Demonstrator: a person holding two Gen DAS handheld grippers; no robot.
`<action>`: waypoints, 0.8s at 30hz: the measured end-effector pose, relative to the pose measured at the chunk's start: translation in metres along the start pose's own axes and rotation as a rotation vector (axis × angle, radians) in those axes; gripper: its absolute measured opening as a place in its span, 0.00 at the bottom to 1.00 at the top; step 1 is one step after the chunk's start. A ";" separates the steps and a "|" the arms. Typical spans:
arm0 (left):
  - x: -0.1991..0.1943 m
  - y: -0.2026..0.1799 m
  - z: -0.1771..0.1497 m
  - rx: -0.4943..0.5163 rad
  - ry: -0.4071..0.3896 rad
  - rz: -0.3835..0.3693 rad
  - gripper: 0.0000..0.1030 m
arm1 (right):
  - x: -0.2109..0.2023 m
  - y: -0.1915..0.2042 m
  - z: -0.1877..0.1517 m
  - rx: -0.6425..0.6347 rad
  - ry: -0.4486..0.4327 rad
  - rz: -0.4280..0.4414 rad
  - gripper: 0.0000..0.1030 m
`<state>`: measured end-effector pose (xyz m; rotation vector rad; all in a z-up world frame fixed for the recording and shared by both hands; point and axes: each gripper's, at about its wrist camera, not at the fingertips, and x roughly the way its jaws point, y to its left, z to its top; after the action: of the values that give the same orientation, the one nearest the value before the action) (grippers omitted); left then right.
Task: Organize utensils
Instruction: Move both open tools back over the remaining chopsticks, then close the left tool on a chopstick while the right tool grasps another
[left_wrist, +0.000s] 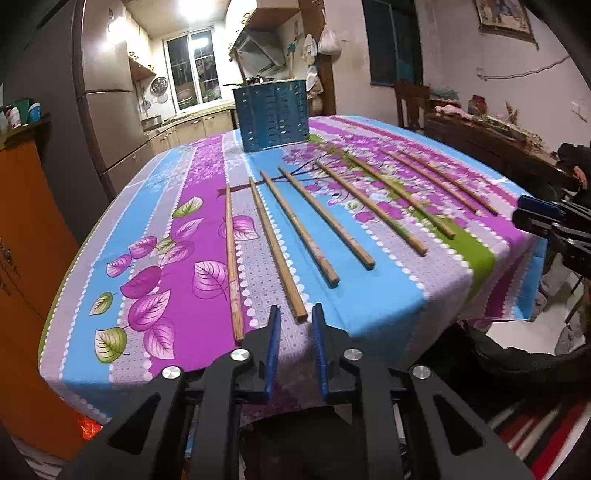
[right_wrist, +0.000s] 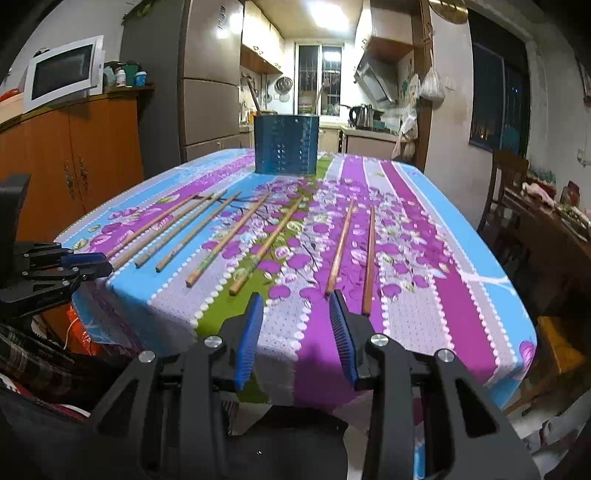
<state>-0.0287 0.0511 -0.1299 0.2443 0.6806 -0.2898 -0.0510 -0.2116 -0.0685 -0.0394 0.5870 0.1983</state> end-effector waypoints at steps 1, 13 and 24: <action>0.000 -0.001 0.000 -0.002 -0.005 0.013 0.17 | 0.001 0.000 -0.001 -0.001 0.003 0.001 0.35; 0.003 -0.002 -0.004 -0.066 -0.086 0.035 0.10 | 0.018 0.004 -0.006 -0.008 0.017 -0.004 0.29; 0.004 -0.002 -0.007 -0.075 -0.115 0.046 0.09 | 0.030 0.024 0.005 -0.048 -0.013 0.061 0.26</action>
<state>-0.0306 0.0505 -0.1374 0.1704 0.5706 -0.2323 -0.0287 -0.1823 -0.0803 -0.0668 0.5706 0.2714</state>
